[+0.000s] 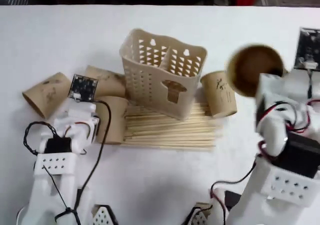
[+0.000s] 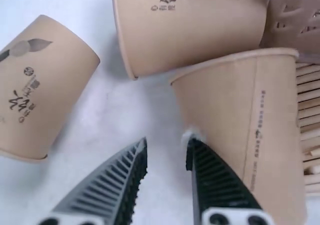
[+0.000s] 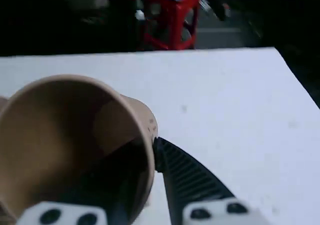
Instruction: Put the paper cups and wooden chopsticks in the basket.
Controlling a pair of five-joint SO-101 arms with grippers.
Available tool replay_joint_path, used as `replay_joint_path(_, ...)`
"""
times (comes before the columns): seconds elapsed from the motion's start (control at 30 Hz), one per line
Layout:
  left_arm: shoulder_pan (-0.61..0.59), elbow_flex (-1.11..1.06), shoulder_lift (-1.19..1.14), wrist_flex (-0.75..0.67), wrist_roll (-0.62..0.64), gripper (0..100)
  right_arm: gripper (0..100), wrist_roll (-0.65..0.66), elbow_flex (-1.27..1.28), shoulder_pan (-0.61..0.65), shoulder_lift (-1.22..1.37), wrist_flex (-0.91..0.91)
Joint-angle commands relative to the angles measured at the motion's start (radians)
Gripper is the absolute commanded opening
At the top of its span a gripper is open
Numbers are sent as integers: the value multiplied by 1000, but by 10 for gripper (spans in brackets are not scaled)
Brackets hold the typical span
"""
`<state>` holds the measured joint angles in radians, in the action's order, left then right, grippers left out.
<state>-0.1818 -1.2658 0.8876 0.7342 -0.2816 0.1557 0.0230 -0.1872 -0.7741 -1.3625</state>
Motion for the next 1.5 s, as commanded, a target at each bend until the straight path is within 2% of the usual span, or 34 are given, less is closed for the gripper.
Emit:
replay_joint_path(0.0,-1,5,18,-18,11,146,16,-110,-144,194,82,-4)
replay_joint_path(0.1,-1,5,18,-17,11,146,16,-167,-241,291,206,-7)
replay_joint_path(0.3,1,5,18,-15,11,146,17,-222,-361,357,394,-5)
replay_joint_path(0.57,44,-15,18,-18,5,146,17,-224,-381,367,513,-12)
replay_joint_path(0.9,44,-15,18,-18,5,146,20,-213,-379,369,567,-117)
replay_joint_path(0.97,42,-15,18,-18,5,146,58,-213,-381,374,598,-125)
replay_joint_path(1.13,42,-17,18,-18,5,146,255,-212,-385,374,644,-113)
replay_joint_path(1.23,42,-17,18,-18,5,146,338,-212,-385,371,644,-73)
replay_joint_path(1.47,41,-17,18,-18,5,146,351,-212,-359,374,717,-25)
